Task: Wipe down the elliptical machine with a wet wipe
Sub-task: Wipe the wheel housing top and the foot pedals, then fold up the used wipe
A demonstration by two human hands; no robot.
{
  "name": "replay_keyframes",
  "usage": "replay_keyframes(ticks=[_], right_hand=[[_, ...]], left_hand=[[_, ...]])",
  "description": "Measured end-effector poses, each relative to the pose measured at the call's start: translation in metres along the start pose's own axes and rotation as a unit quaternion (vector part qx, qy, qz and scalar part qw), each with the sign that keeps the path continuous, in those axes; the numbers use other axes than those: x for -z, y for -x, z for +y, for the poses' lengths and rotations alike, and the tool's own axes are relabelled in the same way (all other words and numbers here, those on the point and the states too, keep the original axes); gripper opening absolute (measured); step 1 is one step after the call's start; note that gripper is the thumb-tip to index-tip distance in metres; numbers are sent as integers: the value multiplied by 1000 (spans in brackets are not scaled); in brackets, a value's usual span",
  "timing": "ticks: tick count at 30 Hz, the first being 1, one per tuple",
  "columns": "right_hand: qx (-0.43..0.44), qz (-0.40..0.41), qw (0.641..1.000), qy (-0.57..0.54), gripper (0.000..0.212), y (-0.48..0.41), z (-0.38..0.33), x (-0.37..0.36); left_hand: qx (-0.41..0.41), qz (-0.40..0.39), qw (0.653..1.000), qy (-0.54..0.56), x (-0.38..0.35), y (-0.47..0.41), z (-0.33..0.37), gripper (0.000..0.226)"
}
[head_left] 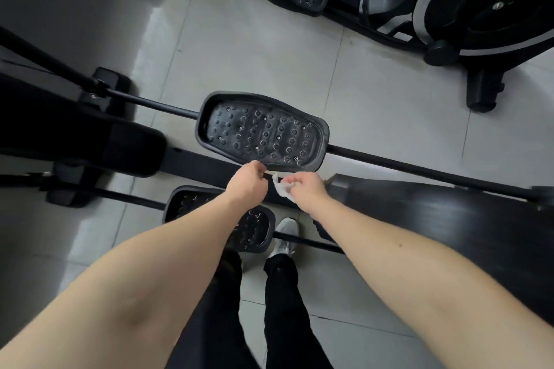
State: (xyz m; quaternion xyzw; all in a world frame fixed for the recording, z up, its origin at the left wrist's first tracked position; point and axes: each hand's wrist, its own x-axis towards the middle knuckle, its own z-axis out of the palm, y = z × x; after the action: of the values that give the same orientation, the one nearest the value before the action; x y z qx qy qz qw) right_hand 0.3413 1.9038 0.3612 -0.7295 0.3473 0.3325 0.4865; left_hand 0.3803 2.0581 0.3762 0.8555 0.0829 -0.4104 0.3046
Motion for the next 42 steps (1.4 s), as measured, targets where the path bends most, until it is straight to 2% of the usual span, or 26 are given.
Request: replay_keyframes(ticks=[3,8,10,14,17,23,27,30,34,39,42], right_hand=[[24,-20,999,3,25,62,-13,4],[50,-18,995,-81,10,141,-32,27],[74,15,995,-67,8,163,-37,38],[106,101,988,-39,17,193,-32,62],[90,144,981,-90,19,212,-19,72],[16,201,959,-198,23,257,36,69],[1,264,932,-248,27,295,86,60],[-24,301,915,-268,22,330,121,69],[-38,307,865,-395,15,367,170,98],[23,290,795,-533,22,408,240,148],[69,278,782,-554,32,433,294,185]], left_hand=[[4,3,1000,11,18,55,11,41],[-17,8,998,61,30,138,34,32],[-27,8,995,96,32,162,42,32],[-59,-16,994,95,38,197,62,33],[-94,-23,993,64,41,214,72,30],[-150,-62,987,-13,24,239,69,8],[-184,-103,976,-58,-4,259,66,7],[-207,-141,965,-78,-38,282,80,7],[-264,-200,938,-103,-87,323,124,9],[-334,-238,886,-217,-163,365,179,16],[-360,-248,866,-242,-226,388,214,14]])
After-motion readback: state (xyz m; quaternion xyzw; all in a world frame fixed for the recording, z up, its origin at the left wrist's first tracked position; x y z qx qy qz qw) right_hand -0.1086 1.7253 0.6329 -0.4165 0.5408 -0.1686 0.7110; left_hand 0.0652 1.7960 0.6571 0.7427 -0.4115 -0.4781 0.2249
